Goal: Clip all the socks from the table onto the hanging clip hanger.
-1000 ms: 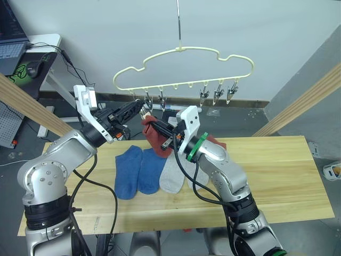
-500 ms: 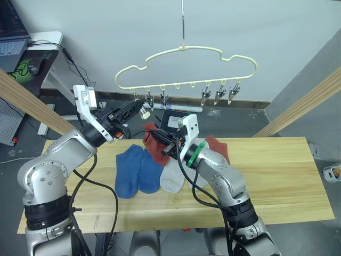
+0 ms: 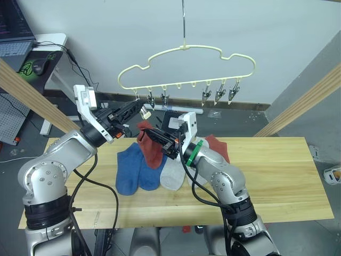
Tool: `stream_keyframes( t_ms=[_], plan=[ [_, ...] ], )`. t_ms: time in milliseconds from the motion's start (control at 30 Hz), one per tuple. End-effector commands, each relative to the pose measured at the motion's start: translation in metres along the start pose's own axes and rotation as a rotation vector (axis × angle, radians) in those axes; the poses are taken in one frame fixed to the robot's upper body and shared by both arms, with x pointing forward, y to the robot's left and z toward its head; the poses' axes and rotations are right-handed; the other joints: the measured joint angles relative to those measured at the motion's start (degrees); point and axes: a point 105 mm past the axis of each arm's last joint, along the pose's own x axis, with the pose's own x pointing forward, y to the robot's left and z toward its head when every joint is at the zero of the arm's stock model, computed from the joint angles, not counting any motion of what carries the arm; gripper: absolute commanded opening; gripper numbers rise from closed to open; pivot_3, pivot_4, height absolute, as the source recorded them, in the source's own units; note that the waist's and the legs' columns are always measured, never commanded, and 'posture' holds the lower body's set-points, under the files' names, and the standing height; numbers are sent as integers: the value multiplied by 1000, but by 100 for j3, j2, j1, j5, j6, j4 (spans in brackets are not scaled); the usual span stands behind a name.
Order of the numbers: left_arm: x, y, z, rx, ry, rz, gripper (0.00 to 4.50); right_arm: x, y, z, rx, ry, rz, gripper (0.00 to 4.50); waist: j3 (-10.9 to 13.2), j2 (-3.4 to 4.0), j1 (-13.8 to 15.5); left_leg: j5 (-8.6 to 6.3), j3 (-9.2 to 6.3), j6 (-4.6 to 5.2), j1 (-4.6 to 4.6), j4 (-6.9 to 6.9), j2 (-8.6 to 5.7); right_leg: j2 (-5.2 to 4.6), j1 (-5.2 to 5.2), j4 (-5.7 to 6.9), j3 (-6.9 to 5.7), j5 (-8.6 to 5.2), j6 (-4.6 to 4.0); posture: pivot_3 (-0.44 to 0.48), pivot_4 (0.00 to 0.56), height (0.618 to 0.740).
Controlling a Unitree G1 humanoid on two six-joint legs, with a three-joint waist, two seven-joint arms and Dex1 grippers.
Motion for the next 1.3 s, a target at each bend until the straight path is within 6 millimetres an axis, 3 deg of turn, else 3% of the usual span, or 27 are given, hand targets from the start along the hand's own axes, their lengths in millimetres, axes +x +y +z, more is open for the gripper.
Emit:
stream_keyframes(
  t_ms=[33, 900, 1300],
  plan=[
    [-1, -6, 8, 11, -9, -37, 246, 3, 9, 7, 42, -35, 46, 0, 0, 0, -2, 1, 0, -2, 0, 0, 1, 0, 0, -1, 0, 0, 0, -83, 299, 740],
    [-4, -2, 16, -91, -3, -75, 246, 8, 6, 14, 194, -106, 59, 0, -10, -15, -23, 8, 1, -13, -1, 1, 1, -1, 0, 0, -2, 0, 0, -134, 284, 740],
    [-5, -3, 15, -109, 6, -85, 246, 12, 19, 21, 260, -117, 155, 0, -19, -29, -58, 8, 1, -13, -1, 3, 1, -1, 0, 1, -2, 0, -1, -141, 278, 740]
  ],
)
